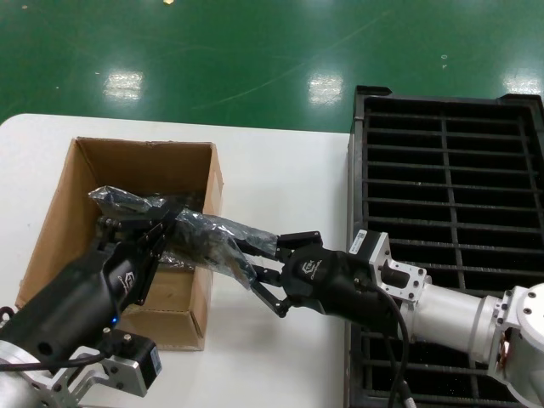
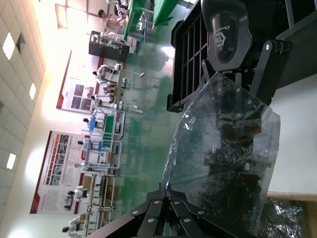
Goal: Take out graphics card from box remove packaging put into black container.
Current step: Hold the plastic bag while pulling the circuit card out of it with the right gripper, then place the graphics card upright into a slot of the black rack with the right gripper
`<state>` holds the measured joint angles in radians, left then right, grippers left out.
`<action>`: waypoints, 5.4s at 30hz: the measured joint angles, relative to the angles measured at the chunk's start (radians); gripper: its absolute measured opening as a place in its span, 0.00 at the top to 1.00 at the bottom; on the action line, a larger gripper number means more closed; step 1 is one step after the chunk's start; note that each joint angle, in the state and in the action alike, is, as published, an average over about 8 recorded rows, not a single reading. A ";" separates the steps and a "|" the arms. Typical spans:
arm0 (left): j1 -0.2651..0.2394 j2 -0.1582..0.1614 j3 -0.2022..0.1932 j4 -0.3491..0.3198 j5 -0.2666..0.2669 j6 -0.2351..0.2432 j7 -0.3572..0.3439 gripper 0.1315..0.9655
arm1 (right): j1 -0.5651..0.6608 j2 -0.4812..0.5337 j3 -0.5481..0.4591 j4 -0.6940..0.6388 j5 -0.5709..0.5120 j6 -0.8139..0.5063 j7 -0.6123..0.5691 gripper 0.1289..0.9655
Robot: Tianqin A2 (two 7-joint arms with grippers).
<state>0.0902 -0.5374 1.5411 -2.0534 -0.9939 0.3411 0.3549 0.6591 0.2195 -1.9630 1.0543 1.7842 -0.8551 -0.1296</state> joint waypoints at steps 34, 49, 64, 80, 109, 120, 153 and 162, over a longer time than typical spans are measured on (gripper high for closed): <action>0.000 0.000 0.000 0.000 0.000 0.000 0.000 0.99 | 0.026 -0.068 -0.012 -0.038 -0.012 0.083 0.136 0.84; 0.000 0.000 0.000 0.000 0.000 0.000 0.000 0.99 | -0.029 -0.014 0.010 0.070 -0.002 0.092 0.143 0.93; 0.000 0.000 0.000 0.000 0.000 0.000 0.000 0.99 | -0.146 0.104 0.024 0.275 -0.002 0.080 0.102 0.93; 0.000 0.000 0.000 0.000 0.000 0.000 0.000 0.99 | -0.445 0.413 0.205 0.683 0.023 0.142 0.150 0.93; 0.000 0.000 0.000 0.000 0.000 0.000 0.000 0.99 | -0.577 0.598 0.321 0.840 -0.011 0.167 0.254 0.93; 0.000 0.000 0.000 0.000 0.000 -0.001 0.000 0.99 | -0.252 0.744 0.191 0.852 -0.143 -0.077 0.607 0.93; 0.000 -0.001 0.001 0.001 -0.001 -0.001 0.000 0.99 | 0.152 0.766 0.037 0.638 -0.117 -0.516 0.781 0.93; 0.000 0.000 0.000 0.000 0.000 -0.001 0.000 0.99 | 0.296 0.742 -0.050 0.563 -0.129 -0.682 0.770 0.93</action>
<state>0.0901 -0.5379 1.5415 -2.0530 -0.9943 0.3404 0.3552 0.9551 0.9614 -2.0133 1.6173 1.6549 -1.5367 0.6405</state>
